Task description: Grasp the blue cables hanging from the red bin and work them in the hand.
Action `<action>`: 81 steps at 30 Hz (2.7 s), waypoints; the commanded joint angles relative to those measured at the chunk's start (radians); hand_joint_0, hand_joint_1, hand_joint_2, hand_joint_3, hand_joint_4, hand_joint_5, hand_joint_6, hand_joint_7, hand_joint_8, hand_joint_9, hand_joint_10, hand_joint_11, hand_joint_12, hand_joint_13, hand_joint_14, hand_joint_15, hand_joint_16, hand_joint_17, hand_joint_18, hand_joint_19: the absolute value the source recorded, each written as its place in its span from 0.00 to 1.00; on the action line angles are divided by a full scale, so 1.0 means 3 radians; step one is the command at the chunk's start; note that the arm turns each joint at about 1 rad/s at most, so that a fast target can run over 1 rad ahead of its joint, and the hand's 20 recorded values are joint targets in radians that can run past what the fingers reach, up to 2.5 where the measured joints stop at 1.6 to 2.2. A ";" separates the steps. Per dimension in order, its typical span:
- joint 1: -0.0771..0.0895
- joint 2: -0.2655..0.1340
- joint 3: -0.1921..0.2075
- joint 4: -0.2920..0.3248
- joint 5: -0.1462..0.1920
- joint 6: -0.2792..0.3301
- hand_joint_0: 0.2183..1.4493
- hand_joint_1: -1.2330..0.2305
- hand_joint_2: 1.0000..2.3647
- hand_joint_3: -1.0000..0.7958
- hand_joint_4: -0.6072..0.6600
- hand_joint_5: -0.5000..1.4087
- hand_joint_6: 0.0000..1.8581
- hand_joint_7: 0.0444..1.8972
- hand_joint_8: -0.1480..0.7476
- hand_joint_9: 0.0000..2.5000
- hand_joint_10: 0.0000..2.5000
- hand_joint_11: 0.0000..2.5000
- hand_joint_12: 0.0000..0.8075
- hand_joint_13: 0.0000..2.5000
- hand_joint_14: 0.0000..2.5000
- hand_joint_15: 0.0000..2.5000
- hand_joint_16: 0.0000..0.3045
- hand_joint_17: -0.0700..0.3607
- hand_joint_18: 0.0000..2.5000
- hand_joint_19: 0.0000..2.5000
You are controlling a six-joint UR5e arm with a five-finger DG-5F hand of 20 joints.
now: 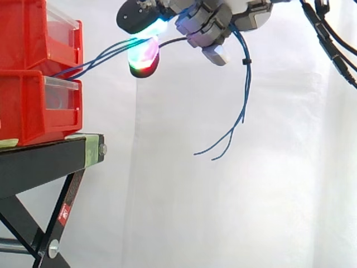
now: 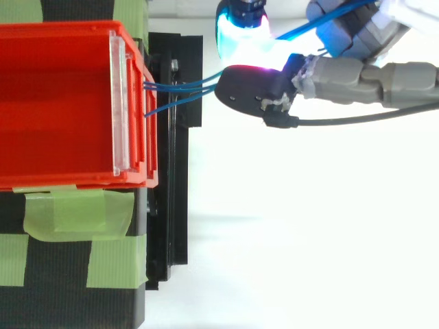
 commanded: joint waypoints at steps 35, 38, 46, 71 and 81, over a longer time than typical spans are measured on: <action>-0.0016 0.0000 0.0001 0.0000 -0.0001 -0.0032 0.66 0.32 0.01 0.48 0.71 0.34 0.01 0.47 0.74 0.69 1.00 1.00 0.95 0.83 1.00 0.80 0.80 0.59 1.00 0.31; -0.0021 0.0000 -0.0004 0.0000 -0.0001 -0.0027 0.65 0.33 0.01 0.32 0.71 0.33 0.01 0.47 0.74 0.69 1.00 1.00 0.95 0.83 1.00 0.80 0.80 0.59 1.00 0.31; -0.0026 0.0000 -0.0004 -0.0015 -0.0006 -0.0037 0.59 0.35 0.01 0.24 0.72 0.36 0.01 0.57 0.74 0.69 1.00 1.00 0.95 0.83 1.00 0.80 0.80 0.59 1.00 0.31; -0.0016 0.0000 0.0001 -0.0046 -0.0134 -0.0211 0.52 0.41 0.01 0.12 0.69 0.47 0.00 0.75 0.74 0.69 1.00 1.00 0.95 0.83 1.00 0.80 0.80 0.59 1.00 0.31; -0.0021 -0.0005 0.0001 0.0087 -0.0114 -0.0211 0.52 0.40 0.00 0.07 0.70 0.48 0.04 0.74 0.74 0.69 1.00 1.00 0.95 0.83 1.00 0.80 0.80 0.59 1.00 0.31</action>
